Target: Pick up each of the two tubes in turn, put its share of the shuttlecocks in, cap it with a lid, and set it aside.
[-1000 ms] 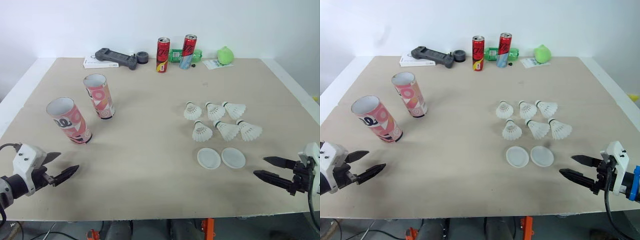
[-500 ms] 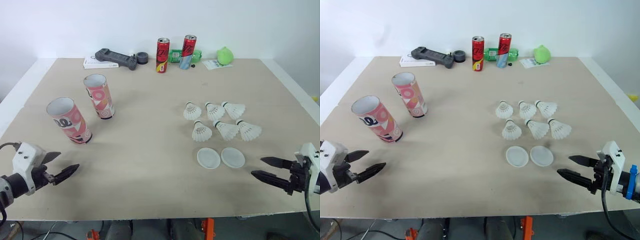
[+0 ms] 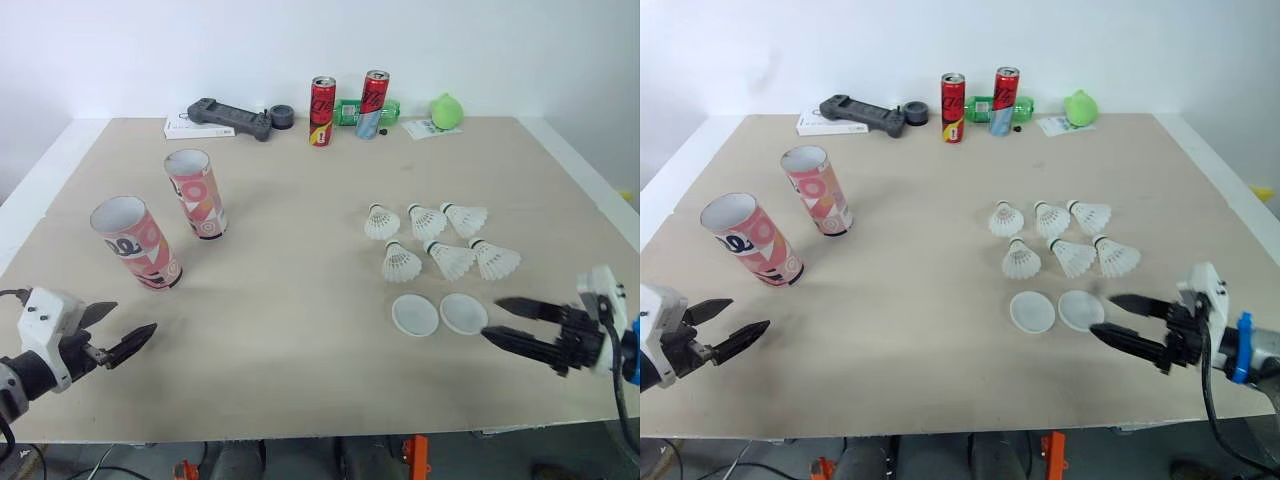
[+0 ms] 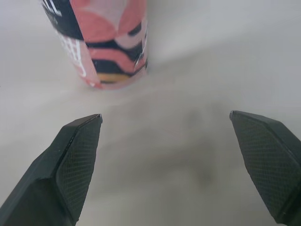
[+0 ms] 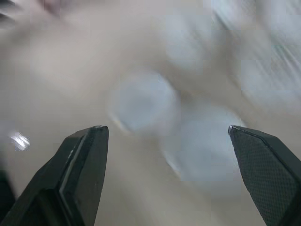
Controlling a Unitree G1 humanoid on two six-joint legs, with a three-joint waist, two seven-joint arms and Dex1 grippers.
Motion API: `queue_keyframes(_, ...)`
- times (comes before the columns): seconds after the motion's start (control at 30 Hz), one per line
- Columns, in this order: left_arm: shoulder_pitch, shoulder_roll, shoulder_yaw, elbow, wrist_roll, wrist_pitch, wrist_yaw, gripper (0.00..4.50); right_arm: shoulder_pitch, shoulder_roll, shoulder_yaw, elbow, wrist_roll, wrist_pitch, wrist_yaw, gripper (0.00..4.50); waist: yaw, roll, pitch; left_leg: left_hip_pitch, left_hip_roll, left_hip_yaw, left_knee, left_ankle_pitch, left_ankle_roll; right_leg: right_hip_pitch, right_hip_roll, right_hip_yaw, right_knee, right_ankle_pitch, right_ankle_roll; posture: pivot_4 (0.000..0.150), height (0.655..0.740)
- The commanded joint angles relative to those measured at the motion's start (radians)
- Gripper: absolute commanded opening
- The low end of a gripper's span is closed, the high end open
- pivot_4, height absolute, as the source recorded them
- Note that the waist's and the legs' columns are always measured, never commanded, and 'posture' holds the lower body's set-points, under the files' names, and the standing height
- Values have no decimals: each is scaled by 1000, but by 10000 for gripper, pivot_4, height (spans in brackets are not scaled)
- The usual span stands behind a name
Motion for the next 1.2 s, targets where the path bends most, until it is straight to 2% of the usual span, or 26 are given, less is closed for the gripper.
queue_keyframes(0.03,-50,-95,-18,-13,55,-106,114,45000,-90,79,75,-190,82,43,-145,43809,1,-4,-1,0,2,-1,1,0,0,1,2,0,0,1,-1,1500,7400)
queue_keyframes(0.23,-178,-228,-126,66,179,-213,271,45000,-269,258,329,-319,25,48,-334,43809,9,-5,-2,-2,4,-2,8,0,0,2,7,1,0,5,0,1500,7400)
queue_keyframes(0.43,-313,-250,-172,239,247,-310,319,45000,-361,335,446,-311,-28,22,-386,43809,13,-5,-2,-3,5,-1,9,0,0,1,7,2,-1,7,0,1500,7400)
queue_keyframes(0.77,-543,-221,-220,586,284,-468,272,45000,-417,379,491,-299,-56,23,-412,43809,18,-5,-2,-3,7,-1,9,0,0,1,11,3,0,10,1,1500,7400)
queue_keyframes(1.2,-707,-192,-259,797,309,-575,236,45000,-403,402,497,-312,-57,29,-444,43809,18,-5,-2,-3,8,-1,9,0,0,0,11,3,0,11,4,1500,7400)
